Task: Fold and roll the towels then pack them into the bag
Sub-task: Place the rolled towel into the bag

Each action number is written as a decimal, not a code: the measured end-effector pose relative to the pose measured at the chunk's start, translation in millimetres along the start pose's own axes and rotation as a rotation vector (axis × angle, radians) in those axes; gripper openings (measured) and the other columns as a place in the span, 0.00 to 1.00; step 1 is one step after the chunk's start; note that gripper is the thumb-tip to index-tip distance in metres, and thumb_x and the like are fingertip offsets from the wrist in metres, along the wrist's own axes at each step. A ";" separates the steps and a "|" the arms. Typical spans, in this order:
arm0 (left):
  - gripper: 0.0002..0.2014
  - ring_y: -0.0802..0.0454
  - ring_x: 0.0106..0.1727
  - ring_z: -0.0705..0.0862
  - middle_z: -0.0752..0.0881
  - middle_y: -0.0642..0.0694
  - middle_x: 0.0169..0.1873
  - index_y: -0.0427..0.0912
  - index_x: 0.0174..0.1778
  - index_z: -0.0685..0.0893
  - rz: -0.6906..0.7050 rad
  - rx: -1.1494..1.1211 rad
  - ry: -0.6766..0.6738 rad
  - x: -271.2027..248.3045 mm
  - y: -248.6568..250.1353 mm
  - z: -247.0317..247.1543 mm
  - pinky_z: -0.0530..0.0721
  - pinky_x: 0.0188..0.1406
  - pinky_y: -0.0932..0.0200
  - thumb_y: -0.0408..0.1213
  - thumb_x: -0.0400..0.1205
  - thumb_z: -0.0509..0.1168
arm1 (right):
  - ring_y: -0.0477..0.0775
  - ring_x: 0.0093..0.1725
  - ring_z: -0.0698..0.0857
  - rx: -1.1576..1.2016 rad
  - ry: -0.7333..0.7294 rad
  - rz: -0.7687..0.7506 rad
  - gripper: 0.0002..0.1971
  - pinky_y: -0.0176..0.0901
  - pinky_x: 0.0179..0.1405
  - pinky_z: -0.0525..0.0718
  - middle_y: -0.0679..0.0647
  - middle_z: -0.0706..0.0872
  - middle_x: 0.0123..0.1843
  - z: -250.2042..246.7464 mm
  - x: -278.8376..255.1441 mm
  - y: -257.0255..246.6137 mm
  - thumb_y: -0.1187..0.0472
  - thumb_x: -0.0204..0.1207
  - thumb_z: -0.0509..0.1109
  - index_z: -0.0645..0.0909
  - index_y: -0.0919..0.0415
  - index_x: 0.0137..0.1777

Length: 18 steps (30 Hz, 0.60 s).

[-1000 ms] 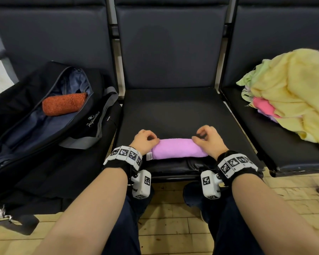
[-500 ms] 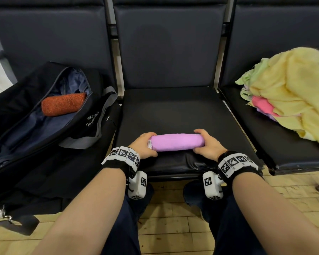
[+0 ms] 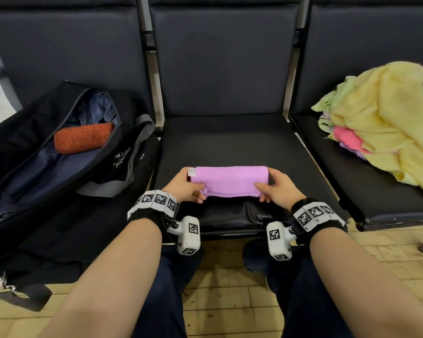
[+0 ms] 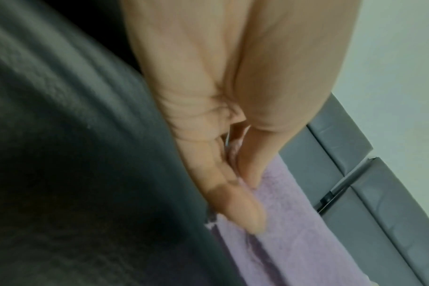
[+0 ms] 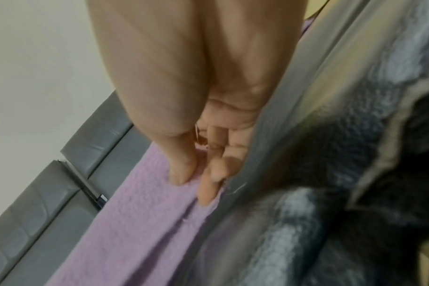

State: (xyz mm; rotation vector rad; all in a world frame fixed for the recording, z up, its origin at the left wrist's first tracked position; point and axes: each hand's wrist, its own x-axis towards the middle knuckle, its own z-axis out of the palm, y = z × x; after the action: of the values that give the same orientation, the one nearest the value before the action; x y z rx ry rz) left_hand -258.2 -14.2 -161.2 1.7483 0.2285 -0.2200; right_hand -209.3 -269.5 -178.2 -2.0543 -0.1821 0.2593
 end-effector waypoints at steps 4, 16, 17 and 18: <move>0.25 0.41 0.37 0.87 0.81 0.33 0.47 0.45 0.61 0.69 -0.076 -0.230 0.055 -1.0 4.6 1.8 0.89 0.45 0.51 0.12 0.76 0.55 | 0.58 0.44 0.86 0.266 0.047 0.004 0.22 0.41 0.41 0.89 0.60 0.83 0.53 1.2 -2.0 -7.0 0.83 0.69 0.70 0.76 0.59 0.57; 0.14 0.47 0.49 0.83 0.81 0.43 0.50 0.41 0.54 0.76 0.038 -0.404 0.423 -4.8 34.4 -38.5 0.86 0.39 0.52 0.29 0.76 0.72 | 0.56 0.54 0.84 0.535 0.045 0.034 0.16 0.53 0.46 0.86 0.58 0.81 0.56 10.3 20.2 -70.8 0.71 0.73 0.73 0.75 0.59 0.58; 0.19 0.47 0.49 0.84 0.81 0.40 0.53 0.38 0.59 0.75 0.030 -0.429 0.436 -8.4 37.2 -44.9 0.86 0.41 0.51 0.28 0.75 0.74 | 0.58 0.56 0.84 0.532 0.037 0.043 0.19 0.56 0.52 0.85 0.59 0.80 0.58 11.7 20.8 -77.4 0.71 0.73 0.74 0.74 0.62 0.62; 0.24 0.46 0.49 0.85 0.82 0.38 0.55 0.35 0.63 0.75 0.026 -0.460 0.438 -15.0 40.2 -51.2 0.87 0.42 0.51 0.28 0.73 0.75 | 0.60 0.59 0.84 0.529 0.019 0.045 0.21 0.58 0.56 0.84 0.61 0.80 0.60 13.7 20.0 -85.1 0.71 0.73 0.74 0.74 0.65 0.64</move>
State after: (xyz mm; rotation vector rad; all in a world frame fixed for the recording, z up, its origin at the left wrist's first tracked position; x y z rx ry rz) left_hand -260.5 28.2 -109.6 1.3206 0.5296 0.2271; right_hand -195.2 -212.8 -111.8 -1.5358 -0.0469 0.2811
